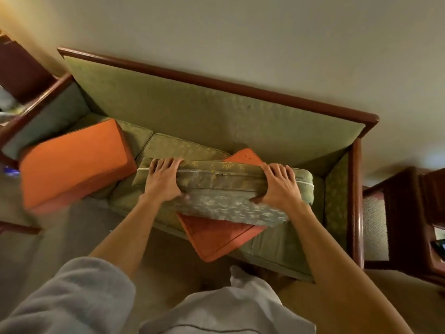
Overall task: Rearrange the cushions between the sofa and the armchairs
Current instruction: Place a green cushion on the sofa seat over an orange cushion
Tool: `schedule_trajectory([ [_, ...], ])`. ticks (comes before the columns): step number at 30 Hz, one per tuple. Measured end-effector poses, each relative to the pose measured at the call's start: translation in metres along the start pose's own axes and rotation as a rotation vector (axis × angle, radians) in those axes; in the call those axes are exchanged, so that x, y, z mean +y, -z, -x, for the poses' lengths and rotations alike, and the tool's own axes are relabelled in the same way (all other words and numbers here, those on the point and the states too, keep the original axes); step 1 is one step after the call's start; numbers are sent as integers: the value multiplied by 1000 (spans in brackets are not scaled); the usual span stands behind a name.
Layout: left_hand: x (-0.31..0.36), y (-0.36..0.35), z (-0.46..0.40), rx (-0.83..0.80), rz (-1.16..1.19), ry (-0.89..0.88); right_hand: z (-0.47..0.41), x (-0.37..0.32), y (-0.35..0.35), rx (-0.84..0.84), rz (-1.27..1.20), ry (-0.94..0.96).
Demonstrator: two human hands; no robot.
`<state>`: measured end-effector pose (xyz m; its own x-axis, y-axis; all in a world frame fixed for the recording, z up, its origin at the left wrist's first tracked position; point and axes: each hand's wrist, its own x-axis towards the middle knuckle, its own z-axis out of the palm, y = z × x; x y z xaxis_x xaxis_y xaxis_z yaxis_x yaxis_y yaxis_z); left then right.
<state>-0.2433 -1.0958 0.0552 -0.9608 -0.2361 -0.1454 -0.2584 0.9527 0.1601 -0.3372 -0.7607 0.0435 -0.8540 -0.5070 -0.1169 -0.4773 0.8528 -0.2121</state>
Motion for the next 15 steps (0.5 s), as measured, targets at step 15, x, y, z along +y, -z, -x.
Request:
schedule_trajectory([
  [15, 118, 13, -58, -302, -207, 219, -2, 118, 7, -156, -299, -108],
])
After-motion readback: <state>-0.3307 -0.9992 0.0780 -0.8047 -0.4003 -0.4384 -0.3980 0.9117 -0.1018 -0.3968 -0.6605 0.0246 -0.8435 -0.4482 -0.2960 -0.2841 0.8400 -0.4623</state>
